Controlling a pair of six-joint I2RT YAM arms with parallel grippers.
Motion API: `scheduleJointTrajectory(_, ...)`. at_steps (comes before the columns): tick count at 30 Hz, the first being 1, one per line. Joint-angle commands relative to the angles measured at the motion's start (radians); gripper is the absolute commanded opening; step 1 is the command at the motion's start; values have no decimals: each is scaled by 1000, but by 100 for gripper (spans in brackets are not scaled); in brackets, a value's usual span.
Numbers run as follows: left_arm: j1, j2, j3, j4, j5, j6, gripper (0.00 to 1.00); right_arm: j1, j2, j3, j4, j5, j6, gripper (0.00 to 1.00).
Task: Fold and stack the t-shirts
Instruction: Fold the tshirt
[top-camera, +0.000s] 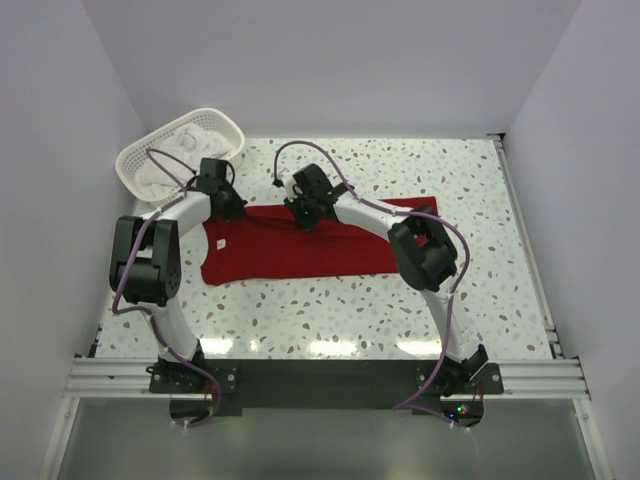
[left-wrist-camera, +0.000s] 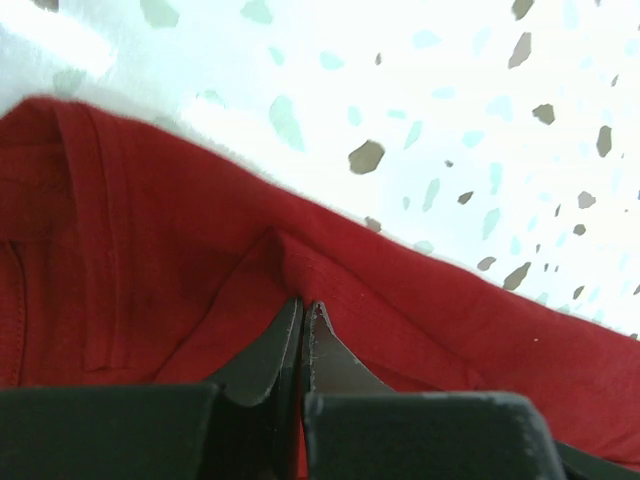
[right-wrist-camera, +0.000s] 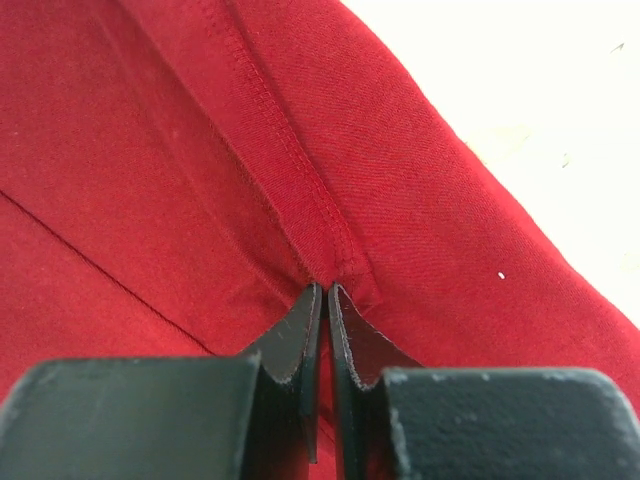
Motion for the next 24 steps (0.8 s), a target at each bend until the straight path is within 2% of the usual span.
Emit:
scheduleJointTrajectory(1,5,-14,78,-24,-40,43,0,-2,-78,30,25,13,-14,6)
scheduleJointTrajectory(7,7,23,150,-58,-37,101,0,-2,-67,85,16,53,-24,5)
scheduleJointTrajectory(16,7,51,146,-55,-21,109,0,-2,-46,108,13,108,-35,5)
scheduleJointTrajectory(24,7,-21,124,-92,3,118,0,-2,-92,92,-37,97,-26,5)
